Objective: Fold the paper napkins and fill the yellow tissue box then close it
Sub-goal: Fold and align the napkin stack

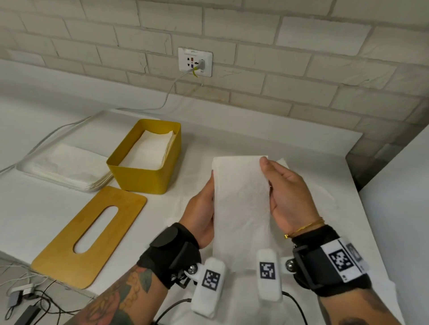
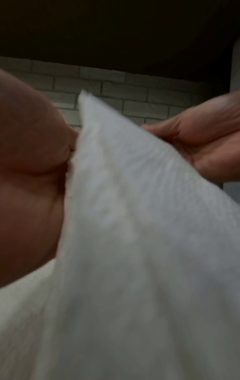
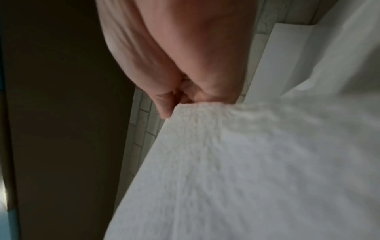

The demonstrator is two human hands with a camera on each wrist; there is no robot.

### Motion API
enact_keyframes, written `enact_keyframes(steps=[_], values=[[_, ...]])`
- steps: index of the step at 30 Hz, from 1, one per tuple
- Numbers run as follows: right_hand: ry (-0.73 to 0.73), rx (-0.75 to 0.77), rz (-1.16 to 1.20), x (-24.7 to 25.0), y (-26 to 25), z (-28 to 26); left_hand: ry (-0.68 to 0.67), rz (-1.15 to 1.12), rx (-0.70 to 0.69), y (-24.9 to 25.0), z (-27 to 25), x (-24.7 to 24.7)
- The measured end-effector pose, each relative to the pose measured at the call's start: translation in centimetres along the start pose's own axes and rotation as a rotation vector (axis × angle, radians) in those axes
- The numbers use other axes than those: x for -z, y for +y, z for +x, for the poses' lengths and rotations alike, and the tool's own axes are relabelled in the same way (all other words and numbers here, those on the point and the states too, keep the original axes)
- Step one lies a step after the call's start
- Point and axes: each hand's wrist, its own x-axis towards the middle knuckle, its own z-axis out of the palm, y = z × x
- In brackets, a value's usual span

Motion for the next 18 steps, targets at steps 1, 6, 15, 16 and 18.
enact_keyframes(steps=[1,6,15,16,18], values=[[0.019,-0.007,-0.037,0.0,0.6,0.1,-0.007,0.003,0.001,-0.2,-0.1,0.0],[0.095,-0.019,-0.13,0.2,1.9,0.5,-0.024,-0.013,-0.003,-0.5,-0.2,0.3],[0.092,0.014,-0.154,-0.3,2.4,0.7,-0.08,-0.02,-0.024,-0.4,-0.2,0.2],[0.096,0.024,-0.152,-0.4,2.5,0.6,-0.082,-0.014,-0.027,-0.4,-0.2,0.2],[0.099,0.035,-0.15,-0.5,2.7,0.7,-0.072,0.008,-0.025,-0.4,-0.2,0.2]])
